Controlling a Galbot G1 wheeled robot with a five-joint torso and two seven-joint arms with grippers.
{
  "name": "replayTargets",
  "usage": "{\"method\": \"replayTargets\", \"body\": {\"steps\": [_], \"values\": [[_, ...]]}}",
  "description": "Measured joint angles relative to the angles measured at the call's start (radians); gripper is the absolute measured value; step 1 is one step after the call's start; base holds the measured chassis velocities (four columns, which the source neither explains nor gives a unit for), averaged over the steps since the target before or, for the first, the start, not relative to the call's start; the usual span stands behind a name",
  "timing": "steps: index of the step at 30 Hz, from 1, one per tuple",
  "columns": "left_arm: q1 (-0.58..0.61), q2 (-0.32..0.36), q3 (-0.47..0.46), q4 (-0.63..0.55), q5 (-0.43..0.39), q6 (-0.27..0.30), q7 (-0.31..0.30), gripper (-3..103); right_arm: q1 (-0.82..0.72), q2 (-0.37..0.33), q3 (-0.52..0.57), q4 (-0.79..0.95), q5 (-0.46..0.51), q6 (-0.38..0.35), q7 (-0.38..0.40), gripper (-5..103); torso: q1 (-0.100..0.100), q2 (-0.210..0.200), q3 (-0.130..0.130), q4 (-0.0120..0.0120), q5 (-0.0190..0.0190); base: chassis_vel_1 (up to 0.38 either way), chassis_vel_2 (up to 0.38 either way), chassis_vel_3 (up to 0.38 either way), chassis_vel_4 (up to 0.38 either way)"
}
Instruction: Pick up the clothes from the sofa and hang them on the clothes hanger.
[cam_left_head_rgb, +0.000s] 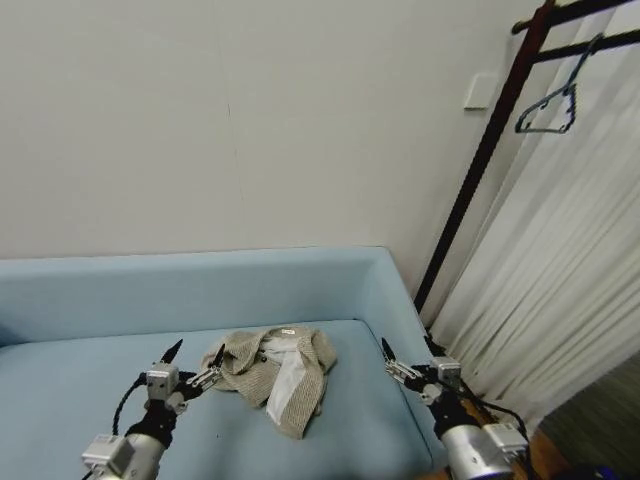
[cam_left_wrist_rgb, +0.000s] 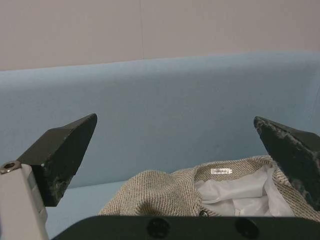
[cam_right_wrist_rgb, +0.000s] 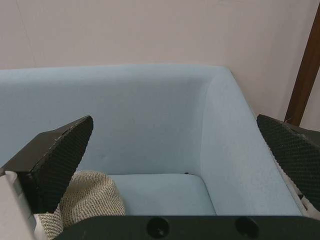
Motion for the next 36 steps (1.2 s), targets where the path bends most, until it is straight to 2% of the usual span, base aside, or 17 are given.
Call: {"method": "replayTargets", "body": {"steps": [10, 14, 20, 23, 25, 27, 28, 31, 33, 36], "values": [[-0.009, 0.01, 0.001, 0.006, 0.0, 0.006, -0.001, 100, -0.013, -0.002, 0.014, 0.0, 0.003, 0.008, -0.004, 100, 0.0, 0.0, 0.0, 0.0, 0.0, 0.0, 0.0, 0.0, 0.0], [-0.019, 0.033, 0.005, 0.022, -0.027, 0.018, -0.013, 100, -0.013, -0.008, 0.014, 0.0, 0.005, 0.008, -0.004, 100, 0.0, 0.0, 0.0, 0.0001, 0.0, 0.0, 0.0, 0.0, 0.0], [-0.064, 0.109, 0.019, 0.078, -0.099, 0.051, -0.047, 100, -0.011, -0.023, 0.022, 0.0, 0.019, 0.003, 0.003, 100, 0.0, 0.0, 0.0, 0.0002, 0.0, 0.0, 0.0, 0.0, 0.0], [-0.139, 0.184, 0.052, 0.155, -0.17, 0.082, -0.1, 100, -0.001, -0.045, 0.03, 0.0, 0.027, -0.007, 0.009, 100, 0.0, 0.0, 0.0, -0.0001, -0.0003, 0.0, 0.0, 0.0, 0.0], [-0.158, 0.209, 0.06, 0.176, -0.191, 0.094, -0.106, 100, 0.003, -0.051, 0.03, -0.003, 0.027, -0.011, 0.012, 100, 0.0, 0.0, 0.0, 0.0, -0.0004, 0.0, 0.0, 0.0, 0.0], [-0.198, 0.262, 0.074, 0.22, -0.222, 0.121, -0.112, 100, 0.009, -0.063, 0.026, -0.014, 0.026, -0.017, 0.018, 100, 0.0, 0.0, 0.0, 0.0001, -0.0002, 0.0, 0.0, 0.0, 0.0], [-0.198, 0.262, 0.074, 0.22, -0.222, 0.121, -0.112, 100, 0.009, -0.063, 0.026, -0.014, 0.026, -0.017, 0.018, 100, 0.0, 0.0, 0.0, 0.0001, -0.0002, 0.0, 0.0, 0.0, 0.0], [-0.288, 0.354, 0.124, 0.312, -0.262, 0.143, -0.112, 100, -0.006, -0.066, 0.009, -0.03, 0.005, -0.02, 0.022, 100, 0.0, 0.0, 0.0, 0.0001, -0.0001, 0.0, 0.0, 0.0, 0.0], [-0.313, 0.371, 0.147, 0.337, -0.271, 0.148, -0.113, 100, -0.015, -0.065, 0.006, -0.034, -0.002, -0.021, 0.023, 100, 0.0, 0.0, 0.0, -0.0001, -0.0001, 0.0, 0.0, 0.0, 0.0], [-0.4, 0.403, 0.241, 0.408, -0.285, 0.157, -0.117, 100, -0.028, -0.067, 0.005, -0.048, -0.011, -0.021, 0.025, 100, 0.0, 0.0, 0.0, -0.0001, -0.0001, 0.0, 0.0, 0.0, 0.0]]}}
